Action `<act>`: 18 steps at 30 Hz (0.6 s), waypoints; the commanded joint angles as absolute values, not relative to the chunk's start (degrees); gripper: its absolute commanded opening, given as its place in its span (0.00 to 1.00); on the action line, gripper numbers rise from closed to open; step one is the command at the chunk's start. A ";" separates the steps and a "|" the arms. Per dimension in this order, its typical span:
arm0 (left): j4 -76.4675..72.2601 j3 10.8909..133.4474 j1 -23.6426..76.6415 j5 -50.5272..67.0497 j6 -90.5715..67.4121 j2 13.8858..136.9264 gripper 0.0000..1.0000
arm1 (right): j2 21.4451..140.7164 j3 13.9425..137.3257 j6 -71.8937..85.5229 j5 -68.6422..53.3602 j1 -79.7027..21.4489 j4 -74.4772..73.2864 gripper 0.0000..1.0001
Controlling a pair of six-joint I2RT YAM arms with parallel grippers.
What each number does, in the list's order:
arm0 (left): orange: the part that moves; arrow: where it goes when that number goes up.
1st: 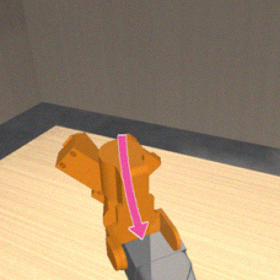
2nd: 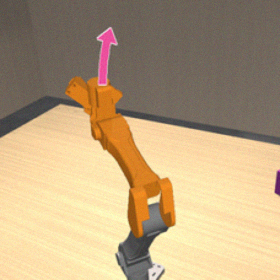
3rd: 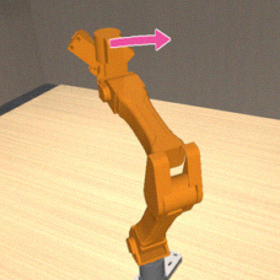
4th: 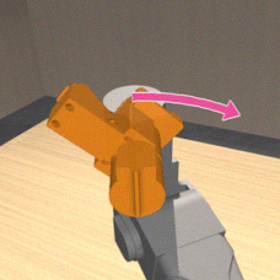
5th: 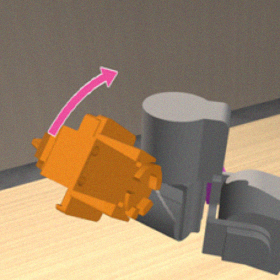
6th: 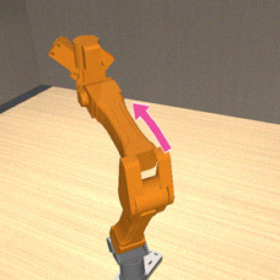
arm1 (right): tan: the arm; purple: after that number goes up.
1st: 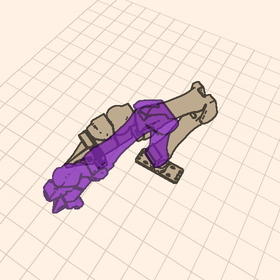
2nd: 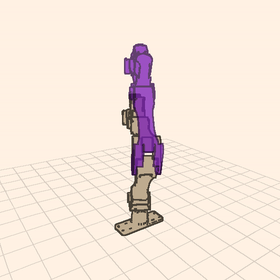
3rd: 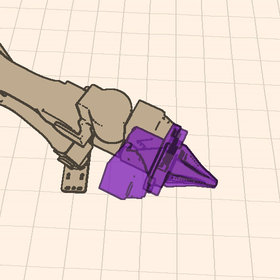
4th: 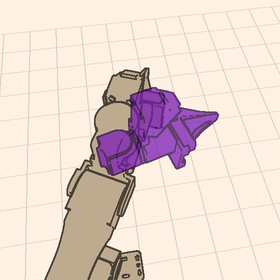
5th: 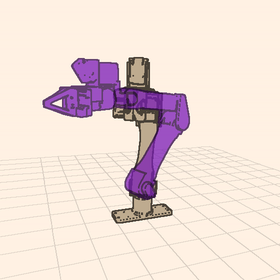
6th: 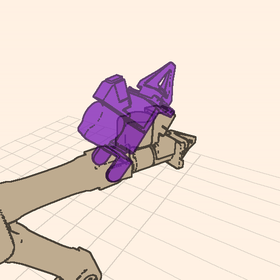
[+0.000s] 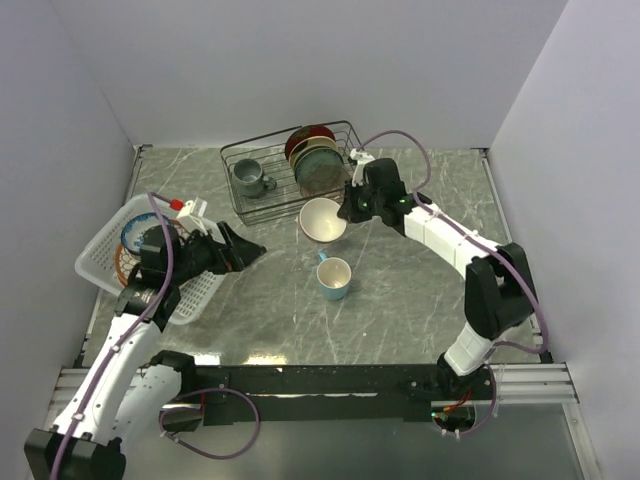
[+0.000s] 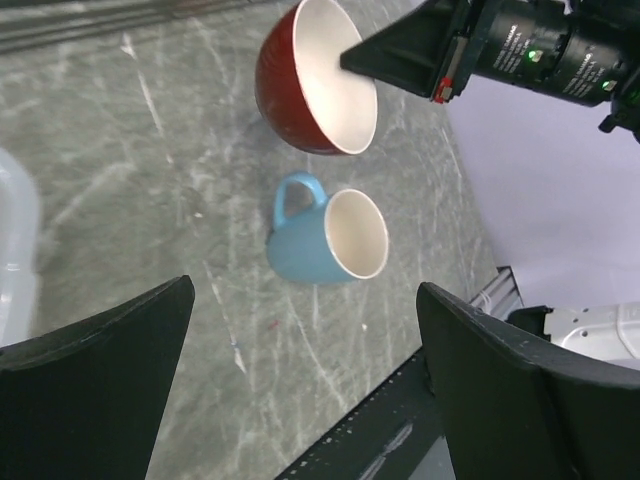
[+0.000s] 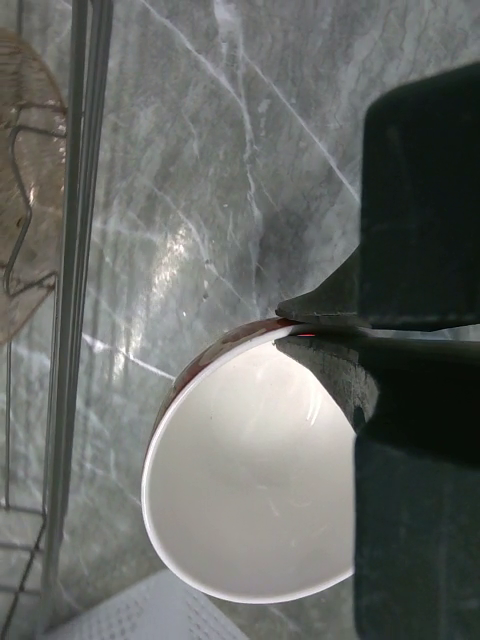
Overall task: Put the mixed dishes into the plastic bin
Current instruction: Pick up the bowl from the center of the board.
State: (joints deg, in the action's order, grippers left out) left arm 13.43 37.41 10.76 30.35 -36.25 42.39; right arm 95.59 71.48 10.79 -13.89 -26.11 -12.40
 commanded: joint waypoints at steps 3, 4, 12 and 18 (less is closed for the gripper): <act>12.11 43.13 26.61 9.70 -42.36 47.89 0.99 | 86.58 71.02 2.21 -25.82 -26.37 -11.15 0.00; 12.82 44.29 28.72 6.62 -43.93 49.12 0.99 | 85.27 70.75 -1.11 -27.67 -26.37 -11.77 0.00; 19.32 57.28 49.82 -21.22 -53.25 64.32 0.91 | 78.76 65.22 -5.27 -31.38 -26.28 -11.87 0.00; 32.76 67.48 55.72 -33.30 -62.12 74.96 0.52 | 74.36 62.76 -5.98 -31.03 -26.28 -11.25 0.00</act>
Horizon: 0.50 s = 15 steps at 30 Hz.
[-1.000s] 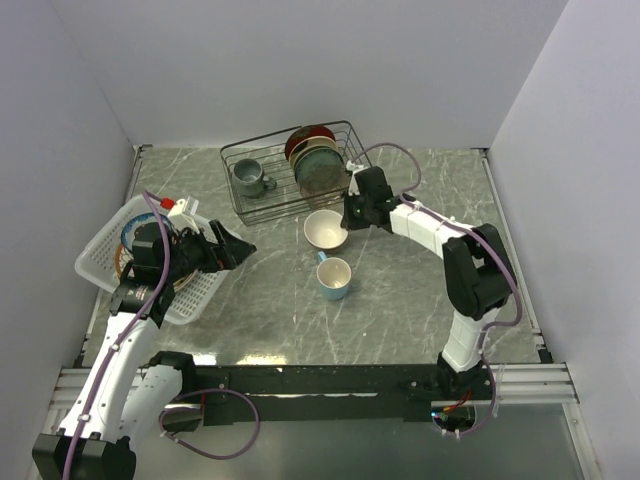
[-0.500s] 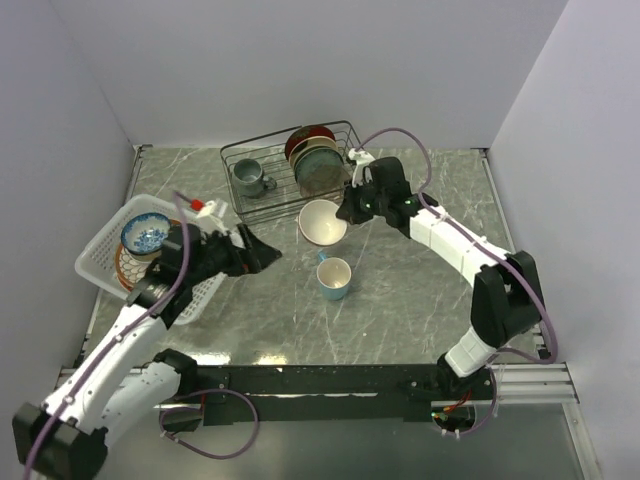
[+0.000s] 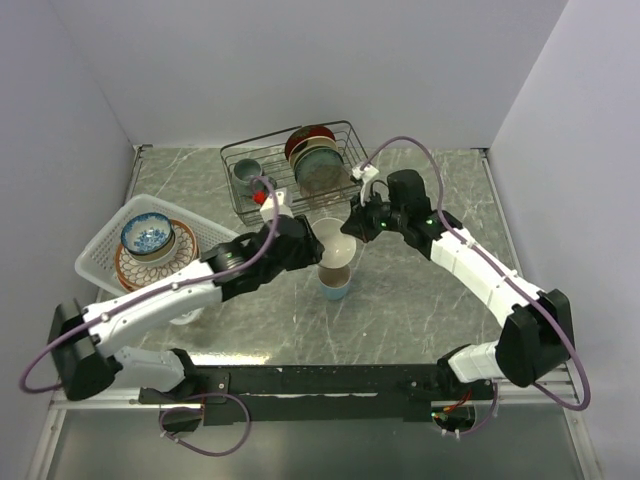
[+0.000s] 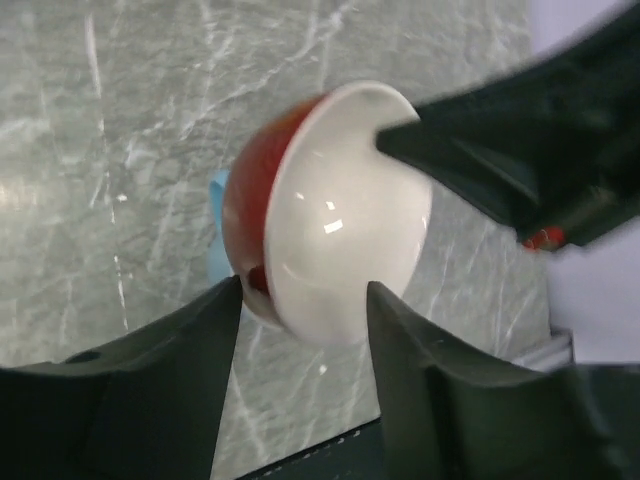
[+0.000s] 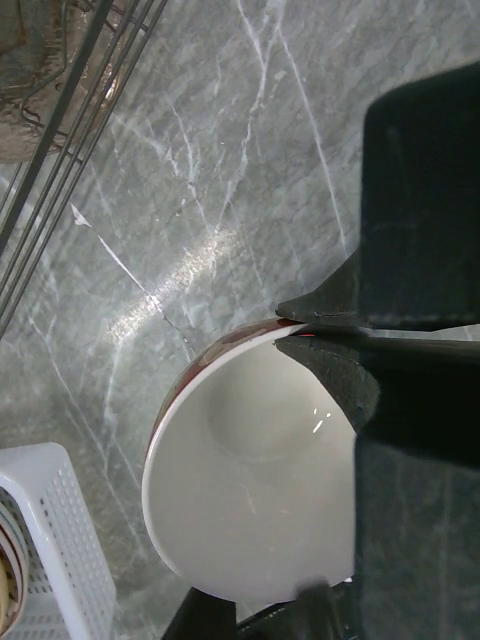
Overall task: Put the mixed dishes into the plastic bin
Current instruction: Pick up the bowl from the center of the board.
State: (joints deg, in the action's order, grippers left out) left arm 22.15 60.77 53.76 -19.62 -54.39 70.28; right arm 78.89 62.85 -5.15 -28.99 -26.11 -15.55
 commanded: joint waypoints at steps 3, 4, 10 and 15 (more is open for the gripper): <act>41.20 72.59 57.74 -39.27 -65.73 79.44 0.45 | 72.69 61.79 -6.15 -30.59 -26.37 -10.81 0.00; 42.35 73.55 58.09 -40.42 -66.44 80.24 0.42 | 72.08 61.53 -6.15 -30.67 -26.37 -10.72 0.00; 46.58 78.31 59.50 -42.19 -66.36 85.34 0.28 | 69.88 60.38 -6.42 -31.11 -26.19 -10.28 0.00; 45.36 78.14 59.85 -42.10 -65.04 84.47 0.01 | 67.94 59.07 -6.77 -31.20 -25.67 -9.67 0.00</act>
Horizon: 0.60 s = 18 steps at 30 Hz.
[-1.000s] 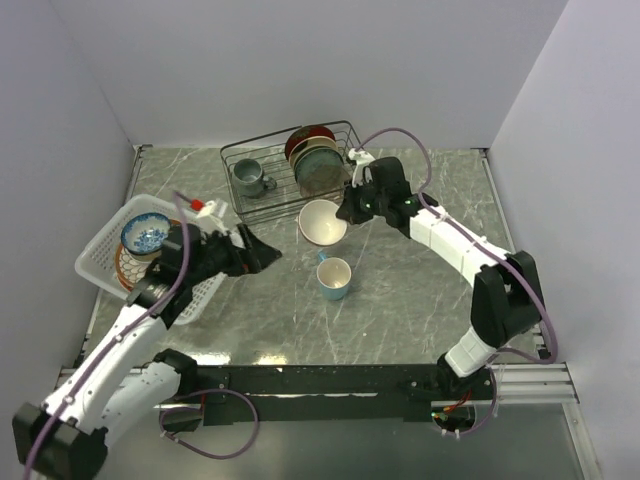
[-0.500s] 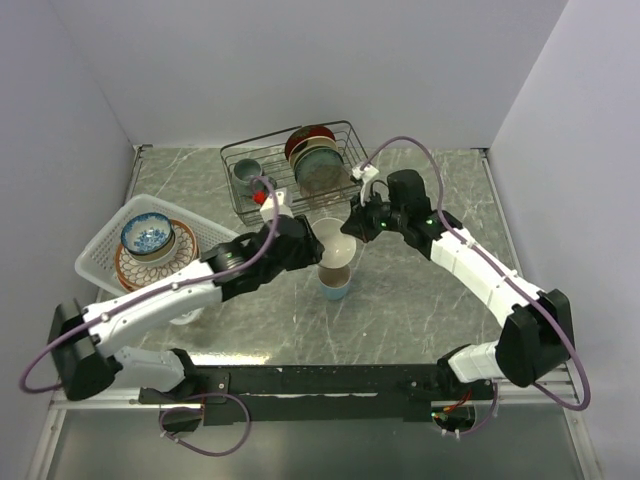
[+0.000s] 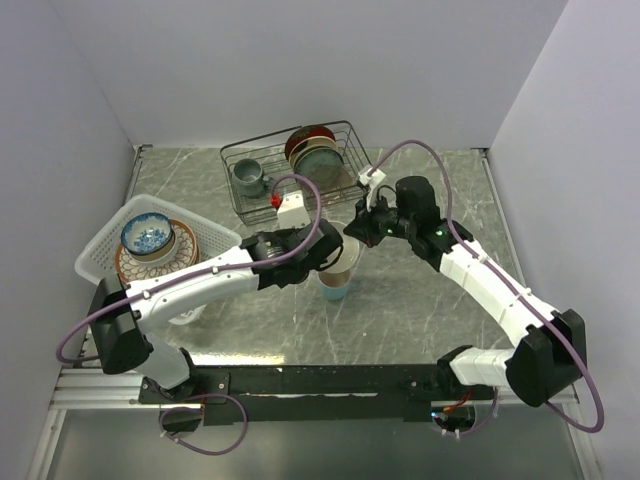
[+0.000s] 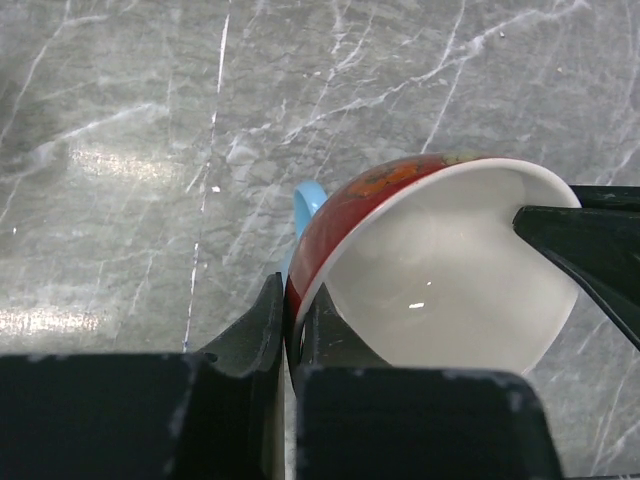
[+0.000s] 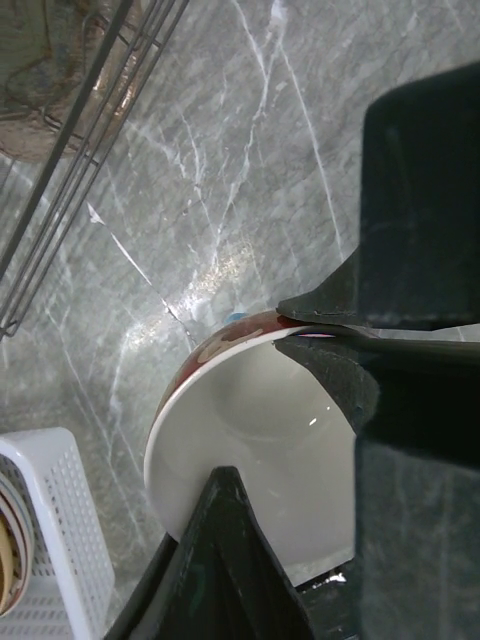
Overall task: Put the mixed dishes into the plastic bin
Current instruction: Pick up the bowl from the center of the board.
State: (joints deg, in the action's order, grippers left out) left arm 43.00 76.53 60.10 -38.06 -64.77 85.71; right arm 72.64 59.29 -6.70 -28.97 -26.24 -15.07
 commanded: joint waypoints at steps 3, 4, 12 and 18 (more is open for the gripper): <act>42.90 76.38 59.85 -41.75 -63.20 82.36 0.01 | 66.36 57.75 -6.77 -32.08 -25.05 -8.71 0.00; 42.11 75.85 59.85 -41.40 -62.06 81.66 0.01 | 65.66 57.48 -6.85 -32.34 -24.87 -8.61 0.00; 33.75 69.70 59.85 -37.71 -56.61 75.24 0.01 | 60.30 53.44 -7.12 -37.61 -22.59 -5.89 0.29; 30.77 65.31 59.85 -36.91 -54.67 70.23 0.01 | 55.03 49.57 -6.42 -42.53 -18.55 -2.99 0.64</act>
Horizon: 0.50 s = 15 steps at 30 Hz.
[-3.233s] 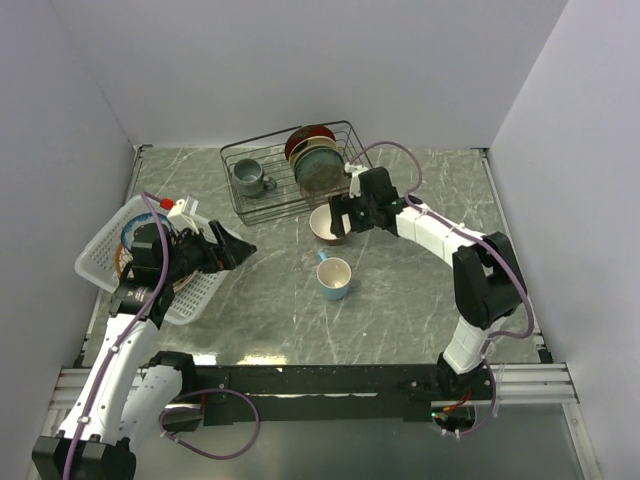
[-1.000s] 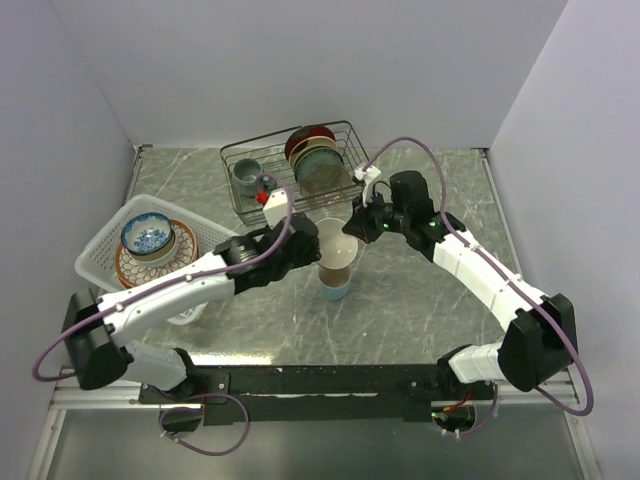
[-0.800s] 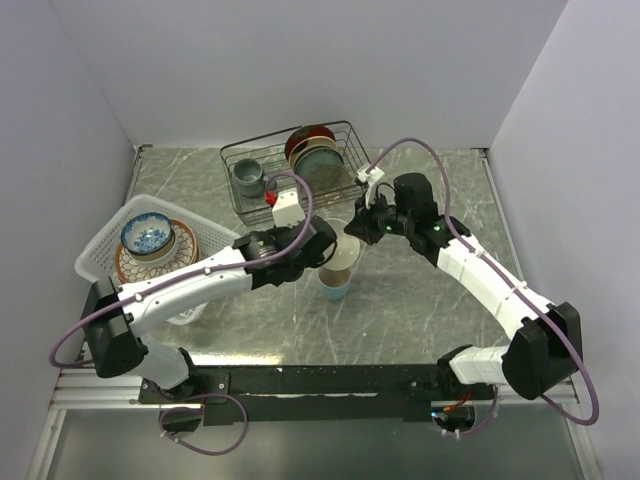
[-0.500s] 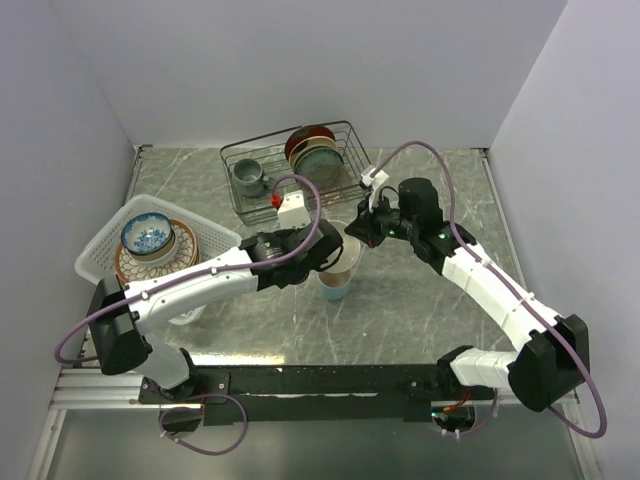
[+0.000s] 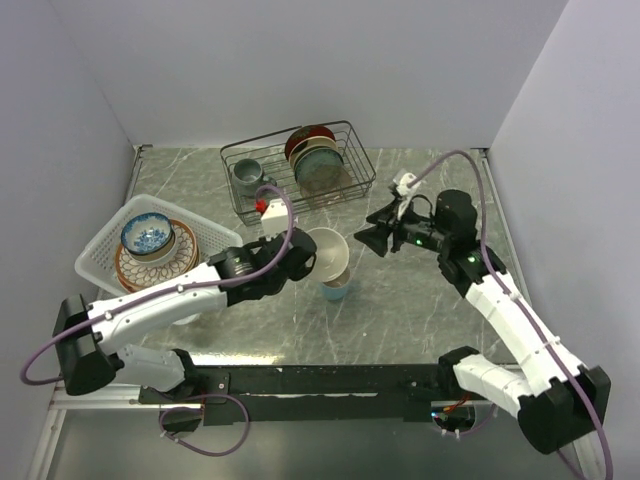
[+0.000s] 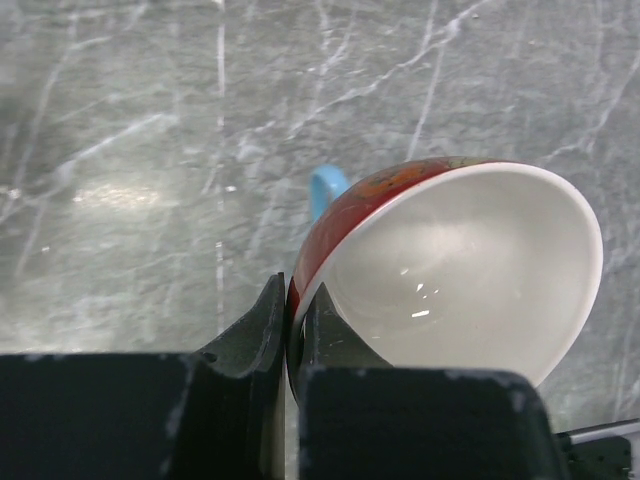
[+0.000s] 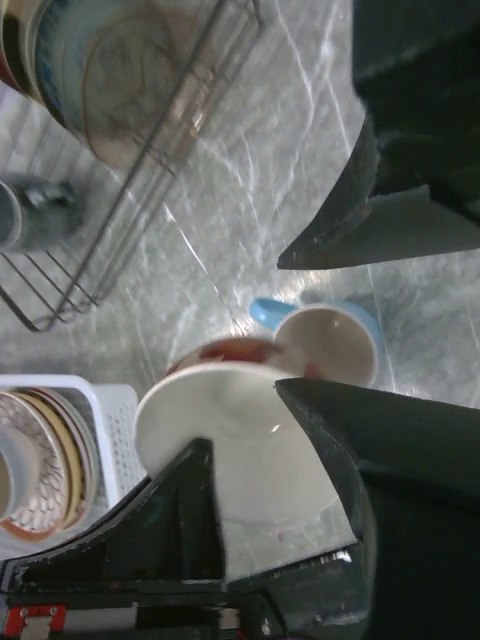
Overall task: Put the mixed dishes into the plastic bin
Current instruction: Pick up the bowl from the center of the board, then place the bowl in the plastic bin.
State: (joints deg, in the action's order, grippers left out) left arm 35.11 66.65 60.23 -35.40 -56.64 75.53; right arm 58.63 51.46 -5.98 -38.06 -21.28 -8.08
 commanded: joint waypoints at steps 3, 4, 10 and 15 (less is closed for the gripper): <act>29.36 62.85 59.77 -36.13 -53.44 67.33 0.01 | 52.21 47.99 -6.15 -45.08 -15.04 -2.37 0.73; 28.49 62.32 59.85 -35.86 -52.74 66.54 0.01 | 50.73 47.64 -5.98 -45.78 -13.99 -2.29 0.76; 26.63 58.45 59.07 -35.68 -50.19 61.53 0.01 | 46.94 45.35 -5.54 -49.92 -5.81 -3.34 0.86; 27.07 57.13 55.55 -34.02 -48.00 58.19 0.01 | 45.01 42.46 -3.69 -52.56 -0.27 -1.23 0.95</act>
